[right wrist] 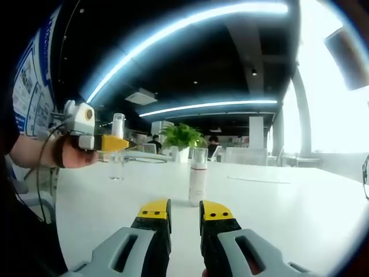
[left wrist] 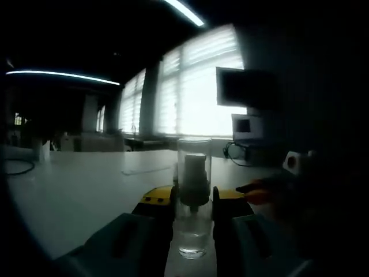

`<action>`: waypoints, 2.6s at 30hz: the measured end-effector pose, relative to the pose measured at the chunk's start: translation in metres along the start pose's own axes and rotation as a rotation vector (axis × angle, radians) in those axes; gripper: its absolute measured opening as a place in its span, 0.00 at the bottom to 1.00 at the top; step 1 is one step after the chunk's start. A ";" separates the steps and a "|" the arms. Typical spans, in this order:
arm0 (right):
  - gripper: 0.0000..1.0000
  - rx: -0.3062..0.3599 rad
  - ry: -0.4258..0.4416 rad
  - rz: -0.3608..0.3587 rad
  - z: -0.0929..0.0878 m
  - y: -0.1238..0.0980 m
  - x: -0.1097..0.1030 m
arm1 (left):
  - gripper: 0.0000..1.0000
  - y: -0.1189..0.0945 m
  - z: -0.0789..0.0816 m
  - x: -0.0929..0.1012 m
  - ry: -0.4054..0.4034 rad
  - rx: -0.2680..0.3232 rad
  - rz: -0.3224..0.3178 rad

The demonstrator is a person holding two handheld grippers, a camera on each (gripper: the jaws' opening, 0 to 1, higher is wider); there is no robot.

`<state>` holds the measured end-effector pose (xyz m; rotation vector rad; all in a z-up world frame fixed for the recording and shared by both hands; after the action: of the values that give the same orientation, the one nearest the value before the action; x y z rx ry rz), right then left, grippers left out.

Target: Clamp pump bottle remove cover press pump head put on cover

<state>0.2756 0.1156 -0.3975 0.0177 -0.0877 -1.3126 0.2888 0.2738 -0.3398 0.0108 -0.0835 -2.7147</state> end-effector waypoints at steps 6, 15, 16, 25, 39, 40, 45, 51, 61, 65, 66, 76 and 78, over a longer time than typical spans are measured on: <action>0.14 -0.001 -0.002 0.000 0.000 -0.001 -0.001 | 0.16 -0.006 -0.005 0.009 -0.013 -0.003 -0.007; 0.14 -0.001 -0.003 -0.001 0.000 -0.001 -0.002 | 0.16 -0.010 -0.011 0.017 -0.007 -0.018 -0.027; 0.14 -0.001 -0.003 -0.002 0.000 -0.001 -0.002 | 0.16 -0.011 -0.012 0.018 -0.009 -0.017 -0.030; 0.14 -0.002 -0.005 0.001 0.000 -0.001 -0.002 | 0.16 -0.014 -0.014 0.029 -0.014 -0.008 -0.056; 0.14 -0.004 -0.009 0.001 -0.001 0.000 -0.001 | 0.16 -0.019 -0.028 0.038 -0.011 -0.009 -0.091; 0.14 -0.004 -0.010 0.001 -0.001 -0.001 -0.002 | 0.16 -0.019 -0.030 0.038 -0.013 -0.011 -0.092; 0.14 -0.004 -0.010 0.001 -0.001 0.000 -0.002 | 0.16 -0.020 -0.037 0.037 -0.015 -0.021 -0.086; 0.14 -0.005 -0.012 0.001 -0.001 0.000 -0.002 | 0.16 -0.022 -0.041 0.036 -0.021 -0.017 -0.076; 0.14 -0.005 -0.012 0.001 -0.001 0.000 -0.002 | 0.16 -0.020 -0.049 0.041 -0.009 -0.025 -0.089; 0.14 0.000 -0.007 0.000 0.001 -0.001 -0.002 | 0.16 -0.021 -0.049 0.043 -0.008 -0.016 -0.089; 0.14 0.002 -0.006 0.000 0.000 -0.001 -0.001 | 0.16 -0.022 -0.049 0.043 -0.010 -0.014 -0.088; 0.14 -0.002 -0.012 0.003 0.000 -0.001 -0.002 | 0.16 -0.024 -0.048 0.041 0.002 0.004 -0.080; 0.13 -0.001 -0.007 -0.001 0.000 -0.001 0.000 | 0.16 -0.024 -0.048 0.041 -0.004 0.006 -0.078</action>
<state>0.2750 0.1154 -0.3974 0.0124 -0.0936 -1.3137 0.2425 0.2761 -0.3894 0.0113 -0.0944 -2.7925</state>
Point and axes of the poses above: the point that each gripper's makers call its tool centre point, and the gripper's own axes: y roughly forward along the fingers, x roughly to its right, z roughly out of its top, the point moved 1 cm from there along -y, roughly backward along the fingers, and after that the axes turned 15 degrees about -z, right-handed, at the moved point
